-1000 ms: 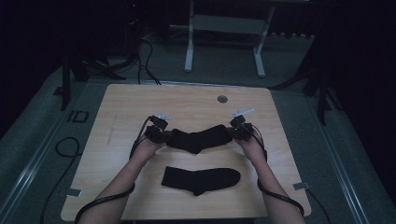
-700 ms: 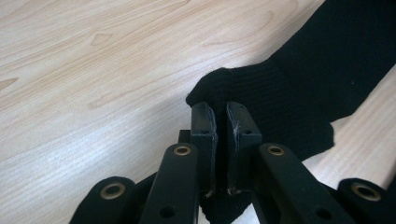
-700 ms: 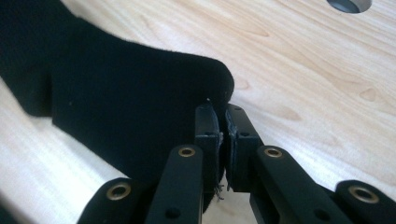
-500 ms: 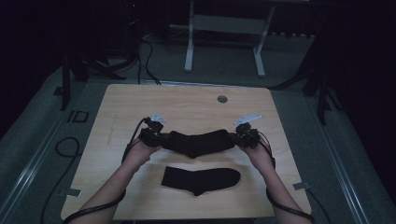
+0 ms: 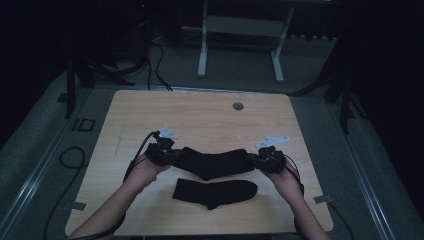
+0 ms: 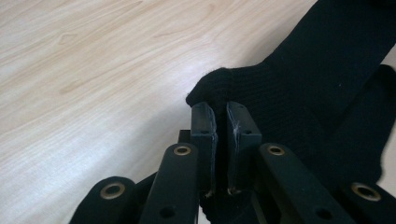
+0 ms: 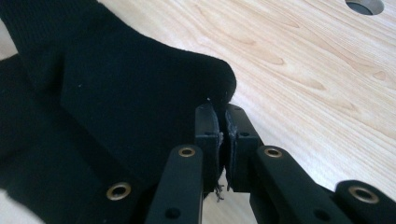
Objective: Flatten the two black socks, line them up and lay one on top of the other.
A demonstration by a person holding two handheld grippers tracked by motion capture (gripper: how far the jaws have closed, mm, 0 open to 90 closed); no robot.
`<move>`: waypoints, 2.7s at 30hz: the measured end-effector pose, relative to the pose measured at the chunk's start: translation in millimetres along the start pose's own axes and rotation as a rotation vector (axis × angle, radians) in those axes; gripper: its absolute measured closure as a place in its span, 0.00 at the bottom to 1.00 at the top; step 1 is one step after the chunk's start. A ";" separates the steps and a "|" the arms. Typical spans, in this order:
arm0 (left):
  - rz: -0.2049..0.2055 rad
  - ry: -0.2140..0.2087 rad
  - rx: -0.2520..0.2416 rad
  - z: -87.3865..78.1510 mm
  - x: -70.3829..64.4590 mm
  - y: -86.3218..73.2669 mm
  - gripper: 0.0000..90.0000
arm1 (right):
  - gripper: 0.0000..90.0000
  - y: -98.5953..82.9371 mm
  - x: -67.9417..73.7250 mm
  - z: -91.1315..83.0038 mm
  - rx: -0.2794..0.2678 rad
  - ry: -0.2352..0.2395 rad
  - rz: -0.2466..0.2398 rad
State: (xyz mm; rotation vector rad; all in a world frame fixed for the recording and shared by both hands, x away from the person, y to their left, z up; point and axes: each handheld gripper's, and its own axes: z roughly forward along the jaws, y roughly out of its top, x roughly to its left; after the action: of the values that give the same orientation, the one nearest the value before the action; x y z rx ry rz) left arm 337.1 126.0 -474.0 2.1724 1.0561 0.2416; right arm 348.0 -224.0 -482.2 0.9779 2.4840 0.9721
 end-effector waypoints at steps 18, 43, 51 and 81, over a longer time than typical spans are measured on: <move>-0.034 -0.128 0.018 -25.0 -36.6 -45.7 0.93 | 0.94 -43.7 41.5 -41.2 0.019 0.048 -0.012; -0.023 -0.046 0.100 25.6 -33.8 -75.7 0.83 | 0.94 -69.5 31.5 11.2 0.124 0.043 0.038; -0.025 0.051 0.077 13.6 -22.2 -75.9 0.79 | 0.94 -70.8 31.2 12.2 0.129 0.043 0.040; -0.018 -0.007 0.085 39.7 -33.0 -72.1 0.97 | 0.99 -71.1 31.8 16.1 0.133 0.036 0.036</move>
State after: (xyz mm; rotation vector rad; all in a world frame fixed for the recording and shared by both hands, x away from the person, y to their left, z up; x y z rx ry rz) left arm 288.6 111.5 -546.8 2.2370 1.0991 0.1834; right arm 298.2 -232.6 -543.6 1.0575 2.5975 0.8513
